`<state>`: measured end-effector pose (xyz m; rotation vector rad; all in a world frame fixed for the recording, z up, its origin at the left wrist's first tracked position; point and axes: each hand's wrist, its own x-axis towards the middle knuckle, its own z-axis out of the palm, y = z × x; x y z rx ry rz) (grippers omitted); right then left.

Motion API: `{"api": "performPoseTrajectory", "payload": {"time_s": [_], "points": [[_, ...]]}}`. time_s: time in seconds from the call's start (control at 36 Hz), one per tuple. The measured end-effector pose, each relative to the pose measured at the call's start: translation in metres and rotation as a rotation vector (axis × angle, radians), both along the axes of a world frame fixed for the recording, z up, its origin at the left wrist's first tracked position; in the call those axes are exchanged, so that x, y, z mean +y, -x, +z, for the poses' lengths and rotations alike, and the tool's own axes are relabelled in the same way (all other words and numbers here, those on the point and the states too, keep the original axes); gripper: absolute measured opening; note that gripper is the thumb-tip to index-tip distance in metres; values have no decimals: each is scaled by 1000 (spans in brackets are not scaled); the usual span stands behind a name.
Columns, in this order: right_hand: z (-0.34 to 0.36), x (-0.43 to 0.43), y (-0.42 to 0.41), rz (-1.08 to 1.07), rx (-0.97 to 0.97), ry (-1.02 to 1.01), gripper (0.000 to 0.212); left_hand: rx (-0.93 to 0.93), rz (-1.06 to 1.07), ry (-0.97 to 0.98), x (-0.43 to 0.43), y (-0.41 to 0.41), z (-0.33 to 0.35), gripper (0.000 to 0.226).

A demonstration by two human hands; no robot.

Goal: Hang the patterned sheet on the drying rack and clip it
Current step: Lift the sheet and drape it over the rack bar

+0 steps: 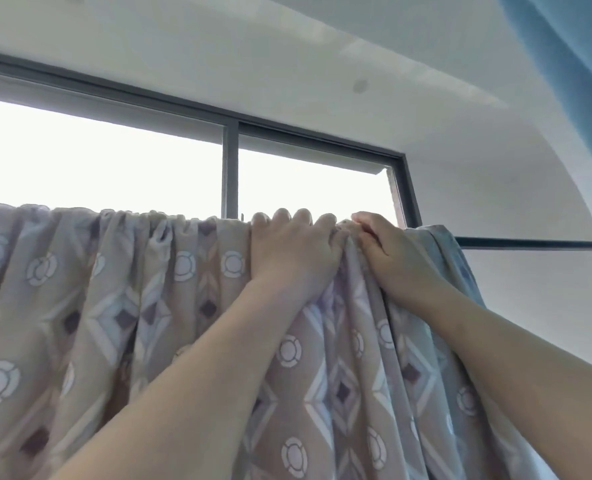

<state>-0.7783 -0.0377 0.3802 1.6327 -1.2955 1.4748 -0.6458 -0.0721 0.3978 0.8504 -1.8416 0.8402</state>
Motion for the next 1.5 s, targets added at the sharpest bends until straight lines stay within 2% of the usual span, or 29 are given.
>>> {"api": "performPoseTrajectory", "payload": {"time_s": [0.19,0.31,0.36,0.44,0.5,0.61,0.78,0.86,0.92,1.03,1.14,1.19,1.28,1.33,1.42,1.5], "points": [[-1,9,23,-212,53,-69,34,158,97,30,-11,-44,0,43],[1,10,16,-236,58,-110,34,195,270,-27,4,-43,6,42],[2,10,8,-199,60,-95,35,142,208,26,13,-27,8,40],[-1,12,1,-169,68,-66,40,-26,-32,11,20,0,-2,45],[-5,14,3,-175,78,-72,42,-84,-22,-4,14,3,-8,45],[-9,17,10,-256,131,-126,42,15,82,32,-1,-30,-7,45],[-8,19,-5,-173,117,-219,48,155,235,-8,-2,-56,-3,40],[-5,14,-12,-137,138,-218,50,128,22,44,6,-41,-6,41],[-4,12,-15,-77,145,-205,52,44,-116,2,9,-25,-10,43],[-7,14,-8,84,61,-195,51,9,-46,-13,-1,-26,-10,44],[-11,26,10,-104,7,-70,42,18,63,41,-8,-46,-8,40],[-13,35,19,-214,9,-101,45,62,100,22,-5,-50,-6,43],[-16,46,25,-263,42,-151,45,126,159,12,5,-39,-1,45],[-13,48,25,-277,57,-132,41,89,100,83,13,-19,3,45],[-7,45,23,-227,-9,-88,40,-80,-99,145,26,17,2,44],[-5,39,28,-117,-79,-83,43,-196,-44,68,25,37,1,41]]}}
